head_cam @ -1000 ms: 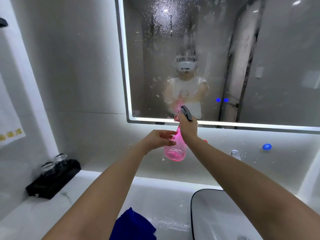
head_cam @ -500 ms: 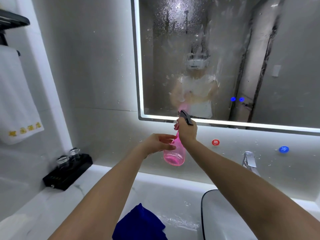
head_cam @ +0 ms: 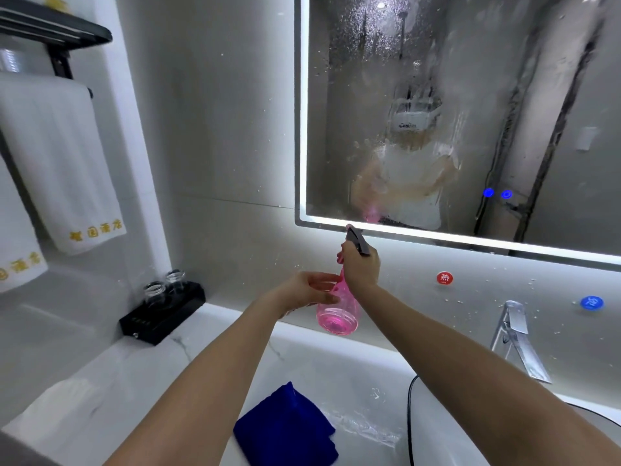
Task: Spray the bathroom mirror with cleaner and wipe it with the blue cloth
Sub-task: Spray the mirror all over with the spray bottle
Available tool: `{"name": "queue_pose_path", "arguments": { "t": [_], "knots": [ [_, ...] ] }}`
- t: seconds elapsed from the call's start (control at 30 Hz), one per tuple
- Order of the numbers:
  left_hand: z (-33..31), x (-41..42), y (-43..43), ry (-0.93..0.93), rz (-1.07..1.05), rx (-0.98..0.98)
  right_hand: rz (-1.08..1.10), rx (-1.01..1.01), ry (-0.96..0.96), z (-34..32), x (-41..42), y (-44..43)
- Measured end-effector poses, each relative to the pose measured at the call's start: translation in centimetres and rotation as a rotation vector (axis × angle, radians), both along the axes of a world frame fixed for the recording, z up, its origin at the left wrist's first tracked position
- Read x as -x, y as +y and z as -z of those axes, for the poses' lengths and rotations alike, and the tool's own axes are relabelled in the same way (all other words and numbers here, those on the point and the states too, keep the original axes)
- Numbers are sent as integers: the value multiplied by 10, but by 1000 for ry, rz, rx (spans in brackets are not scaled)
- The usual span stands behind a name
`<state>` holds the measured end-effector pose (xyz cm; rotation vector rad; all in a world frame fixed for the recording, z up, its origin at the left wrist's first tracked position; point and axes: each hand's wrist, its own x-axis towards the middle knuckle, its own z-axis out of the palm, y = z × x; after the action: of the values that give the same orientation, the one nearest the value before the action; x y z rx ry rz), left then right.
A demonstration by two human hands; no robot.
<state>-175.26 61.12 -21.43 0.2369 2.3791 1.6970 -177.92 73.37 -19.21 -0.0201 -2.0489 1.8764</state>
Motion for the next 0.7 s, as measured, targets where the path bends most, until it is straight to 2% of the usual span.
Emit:
{"name": "queue_pose_path", "arguments": {
  "t": [0.43, 0.7],
  "knots": [
    [2, -13, 14, -4, 13, 5, 34, 36, 4, 7, -13, 14],
    [2, -15, 59, 6, 103, 52, 98, 82, 9, 12, -26, 61]
  ]
}}
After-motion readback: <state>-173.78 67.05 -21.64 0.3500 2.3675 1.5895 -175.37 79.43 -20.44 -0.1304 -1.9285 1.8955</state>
